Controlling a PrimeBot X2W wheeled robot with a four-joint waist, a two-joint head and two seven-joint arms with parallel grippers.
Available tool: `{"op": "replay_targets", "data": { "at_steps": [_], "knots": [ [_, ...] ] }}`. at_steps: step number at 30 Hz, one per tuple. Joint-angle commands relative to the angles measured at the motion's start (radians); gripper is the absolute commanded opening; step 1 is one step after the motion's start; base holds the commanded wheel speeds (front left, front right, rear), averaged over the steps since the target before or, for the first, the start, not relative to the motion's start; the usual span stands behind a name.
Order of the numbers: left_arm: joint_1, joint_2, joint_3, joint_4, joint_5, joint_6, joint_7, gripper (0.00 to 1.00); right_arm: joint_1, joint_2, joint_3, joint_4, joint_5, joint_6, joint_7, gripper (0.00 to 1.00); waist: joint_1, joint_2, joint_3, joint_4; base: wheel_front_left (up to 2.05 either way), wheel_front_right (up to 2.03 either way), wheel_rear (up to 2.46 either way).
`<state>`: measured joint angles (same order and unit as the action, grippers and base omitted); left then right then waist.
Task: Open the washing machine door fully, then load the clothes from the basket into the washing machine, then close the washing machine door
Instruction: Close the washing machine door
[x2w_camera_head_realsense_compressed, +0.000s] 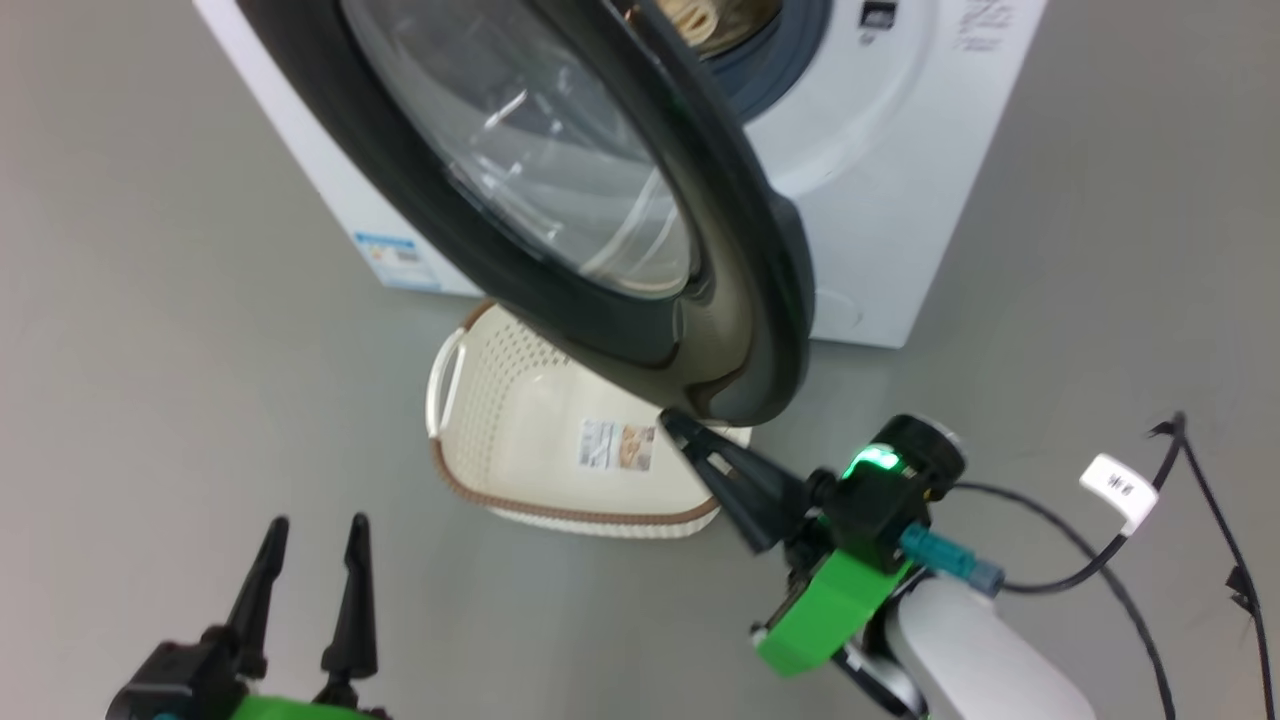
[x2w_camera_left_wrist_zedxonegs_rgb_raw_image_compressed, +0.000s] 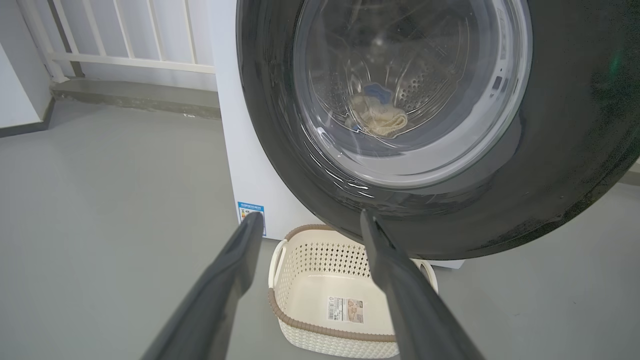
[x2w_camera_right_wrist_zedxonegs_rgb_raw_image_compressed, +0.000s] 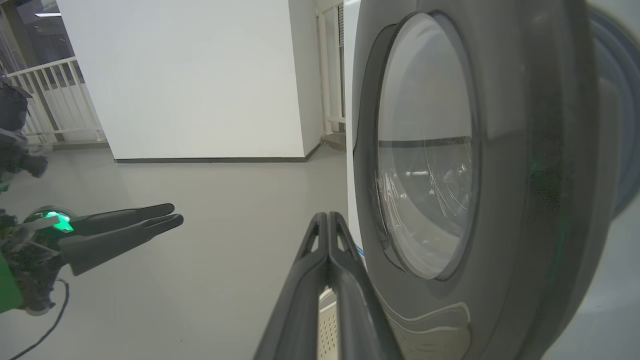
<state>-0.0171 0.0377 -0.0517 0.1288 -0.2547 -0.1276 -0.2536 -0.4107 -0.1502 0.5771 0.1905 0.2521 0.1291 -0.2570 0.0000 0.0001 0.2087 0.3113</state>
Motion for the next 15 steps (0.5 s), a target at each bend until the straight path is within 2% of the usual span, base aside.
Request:
{"op": "replay_targets", "data": {
  "at_steps": [1, 9, 15],
  "knots": [
    [-0.039, 0.013, 0.024, -0.016, -0.015, -0.003, -0.008, 1.00, -0.021, 0.028, -0.005, -0.010, -0.008, 0.002, -0.005, 0.00, 0.0000, -0.0001, 0.049, 0.044, 0.00, 0.00, 0.00],
    [-0.082, 0.013, -0.008, 0.000, -0.031, -0.003, -0.008, 1.00, -0.079, 0.072, -0.135, 0.072, -0.046, 0.002, -0.005, 0.00, 0.0000, -0.0001, 0.092, 0.052, 0.00, 0.00, 0.00],
    [-0.104, 0.013, -0.033, 0.002, -0.039, -0.003, -0.008, 1.00, -0.119, 0.091, -0.253, 0.084, -0.086, 0.002, -0.005, 0.00, 0.0000, -0.0001, 0.120, 0.052, 0.00, 0.00, 0.00]
  ]
}}
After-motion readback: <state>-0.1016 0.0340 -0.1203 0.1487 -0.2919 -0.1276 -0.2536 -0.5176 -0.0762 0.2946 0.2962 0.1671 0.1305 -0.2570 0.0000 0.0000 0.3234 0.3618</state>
